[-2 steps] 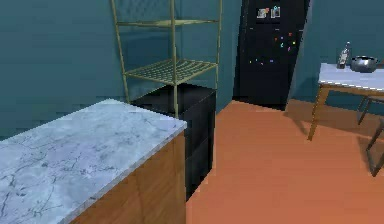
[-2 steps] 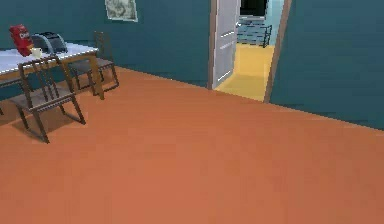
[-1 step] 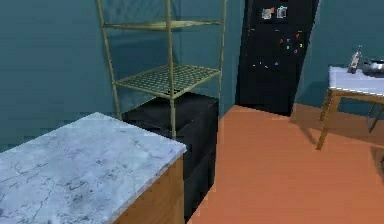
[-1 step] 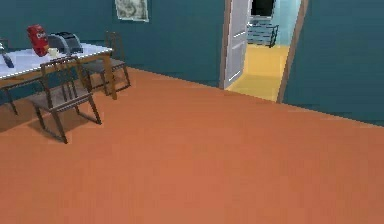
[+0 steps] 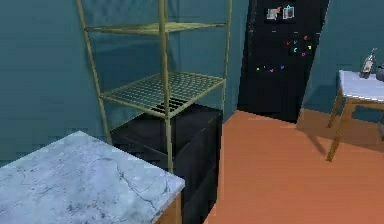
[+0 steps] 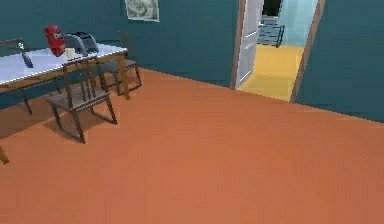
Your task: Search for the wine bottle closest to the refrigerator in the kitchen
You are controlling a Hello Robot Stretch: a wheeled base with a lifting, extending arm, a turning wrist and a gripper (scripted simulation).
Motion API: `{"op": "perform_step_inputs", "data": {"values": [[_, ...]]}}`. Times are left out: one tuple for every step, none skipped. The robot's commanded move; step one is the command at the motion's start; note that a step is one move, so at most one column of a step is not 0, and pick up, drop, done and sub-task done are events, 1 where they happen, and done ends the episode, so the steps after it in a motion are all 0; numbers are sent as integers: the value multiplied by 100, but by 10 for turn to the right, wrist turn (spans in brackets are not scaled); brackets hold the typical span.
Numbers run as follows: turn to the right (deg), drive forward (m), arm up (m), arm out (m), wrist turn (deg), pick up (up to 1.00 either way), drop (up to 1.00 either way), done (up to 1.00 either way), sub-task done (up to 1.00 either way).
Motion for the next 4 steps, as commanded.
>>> {"op": "perform_step_inputs", "data": {"values": [[450, 0, 0, 0, 0, 0, 0, 0, 0], [450, 0, 0, 0, 0, 0, 0, 0, 0], [270, 0, 0, 0, 0, 0, 0, 0, 0], [0, 10, 0, 0, 0, 0, 0, 0, 0]]}}
